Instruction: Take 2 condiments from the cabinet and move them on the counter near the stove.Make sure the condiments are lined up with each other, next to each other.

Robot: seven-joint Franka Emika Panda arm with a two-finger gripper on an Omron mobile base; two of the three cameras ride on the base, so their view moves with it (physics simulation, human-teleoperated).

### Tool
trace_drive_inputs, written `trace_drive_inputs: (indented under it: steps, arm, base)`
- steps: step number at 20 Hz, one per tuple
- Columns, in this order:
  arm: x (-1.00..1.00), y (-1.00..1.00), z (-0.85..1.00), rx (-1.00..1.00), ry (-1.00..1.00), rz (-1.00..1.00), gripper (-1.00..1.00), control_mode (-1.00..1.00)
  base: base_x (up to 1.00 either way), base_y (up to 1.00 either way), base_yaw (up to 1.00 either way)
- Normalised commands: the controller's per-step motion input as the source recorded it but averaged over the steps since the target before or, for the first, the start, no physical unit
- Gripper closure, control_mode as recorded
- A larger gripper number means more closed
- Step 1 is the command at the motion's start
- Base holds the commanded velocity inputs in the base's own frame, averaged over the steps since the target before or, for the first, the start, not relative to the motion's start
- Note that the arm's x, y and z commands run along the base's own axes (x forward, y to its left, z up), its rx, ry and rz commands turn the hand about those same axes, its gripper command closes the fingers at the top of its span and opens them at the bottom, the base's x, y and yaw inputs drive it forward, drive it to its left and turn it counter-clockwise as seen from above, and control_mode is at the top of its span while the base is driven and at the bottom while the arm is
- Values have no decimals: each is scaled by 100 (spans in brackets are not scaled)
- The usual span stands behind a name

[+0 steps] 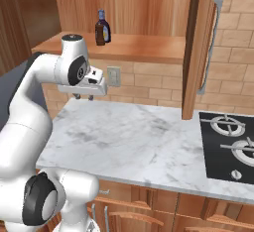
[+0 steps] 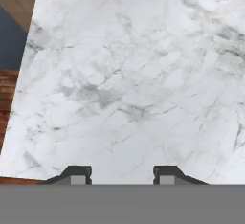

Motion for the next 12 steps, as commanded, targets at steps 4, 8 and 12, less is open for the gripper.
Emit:
trace_drive_inputs:
  steps: [4, 8, 12]
  arm:
    - [-30, 2, 3, 0, -25, 1, -100, -100]
    - [-22, 11, 29, -1, -55, 6, -100, -100]
    - [0, 5, 55, -2, -43, 3, -100, -100]
  base:
    - [0, 0, 0]
    - [0, 0, 0]
    - [0, 0, 0]
